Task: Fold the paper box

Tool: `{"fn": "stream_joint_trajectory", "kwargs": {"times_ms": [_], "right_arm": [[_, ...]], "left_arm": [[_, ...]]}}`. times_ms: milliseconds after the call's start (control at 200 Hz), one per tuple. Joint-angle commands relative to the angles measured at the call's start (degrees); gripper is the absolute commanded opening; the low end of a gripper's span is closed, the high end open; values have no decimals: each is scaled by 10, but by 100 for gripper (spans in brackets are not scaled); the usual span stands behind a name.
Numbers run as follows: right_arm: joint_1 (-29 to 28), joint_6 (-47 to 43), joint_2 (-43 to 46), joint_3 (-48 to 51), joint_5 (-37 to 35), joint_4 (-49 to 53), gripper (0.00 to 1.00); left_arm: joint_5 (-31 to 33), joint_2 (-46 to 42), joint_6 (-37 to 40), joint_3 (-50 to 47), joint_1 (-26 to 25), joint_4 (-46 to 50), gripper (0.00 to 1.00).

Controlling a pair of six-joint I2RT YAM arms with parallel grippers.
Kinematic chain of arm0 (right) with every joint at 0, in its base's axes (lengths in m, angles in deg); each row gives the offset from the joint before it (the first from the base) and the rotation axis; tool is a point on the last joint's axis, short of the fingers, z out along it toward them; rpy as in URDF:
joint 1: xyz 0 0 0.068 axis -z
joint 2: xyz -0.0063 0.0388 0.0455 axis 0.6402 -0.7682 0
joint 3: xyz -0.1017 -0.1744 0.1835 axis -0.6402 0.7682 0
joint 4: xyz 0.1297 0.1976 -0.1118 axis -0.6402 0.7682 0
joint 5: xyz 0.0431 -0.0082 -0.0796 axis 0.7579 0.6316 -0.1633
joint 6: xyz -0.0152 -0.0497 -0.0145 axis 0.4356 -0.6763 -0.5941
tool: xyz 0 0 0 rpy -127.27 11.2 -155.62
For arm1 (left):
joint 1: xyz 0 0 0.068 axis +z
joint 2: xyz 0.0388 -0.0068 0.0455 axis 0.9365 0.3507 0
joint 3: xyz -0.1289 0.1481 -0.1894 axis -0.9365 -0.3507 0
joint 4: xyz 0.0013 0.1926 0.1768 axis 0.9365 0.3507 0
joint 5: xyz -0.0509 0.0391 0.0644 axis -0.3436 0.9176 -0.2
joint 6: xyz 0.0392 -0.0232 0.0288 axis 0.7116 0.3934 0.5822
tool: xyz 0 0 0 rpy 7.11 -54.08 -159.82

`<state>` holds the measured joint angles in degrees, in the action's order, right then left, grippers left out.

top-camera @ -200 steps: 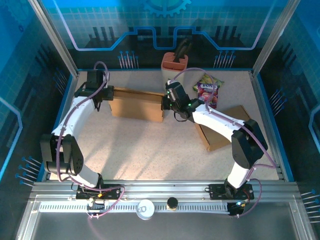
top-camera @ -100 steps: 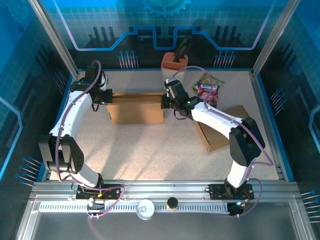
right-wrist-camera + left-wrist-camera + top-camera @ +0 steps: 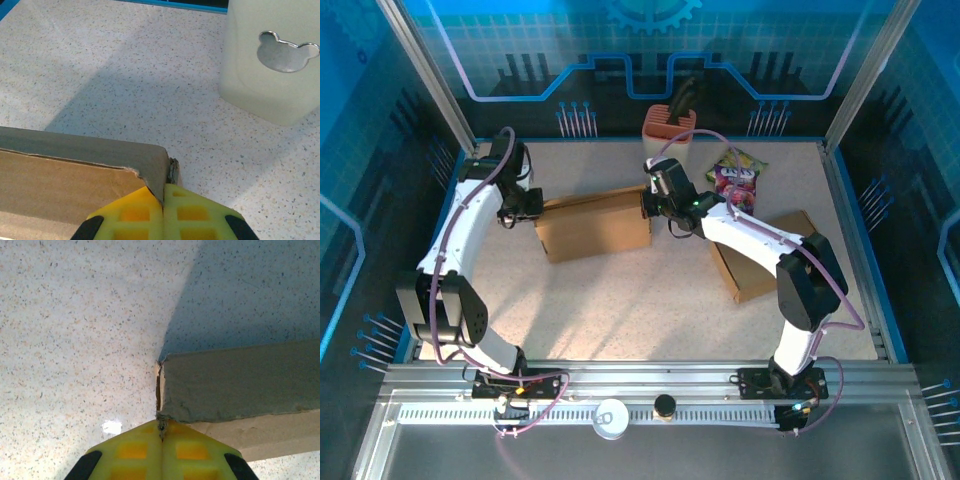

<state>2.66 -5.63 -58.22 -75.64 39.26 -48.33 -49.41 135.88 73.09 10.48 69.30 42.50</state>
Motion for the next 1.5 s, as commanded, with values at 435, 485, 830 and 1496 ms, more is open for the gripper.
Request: {"fn": "stream_joint_trajectory", "kwargs": {"times_ms": [435,485,830,1496], "right_arm": [[-8,-66,-12,46,4,-2,0],[-11,-75,-9,51,-5,-7,0],[-38,-109,5,72,-23,-43,0],[-20,-163,19,109,3,-80,0]], "left_arm": [[-52,5,-45,73,0,89,0],[-58,6,-47,76,0,92,0],[-92,9,-61,53,-5,83,0],[-132,-13,-71,50,4,92,0]]}}
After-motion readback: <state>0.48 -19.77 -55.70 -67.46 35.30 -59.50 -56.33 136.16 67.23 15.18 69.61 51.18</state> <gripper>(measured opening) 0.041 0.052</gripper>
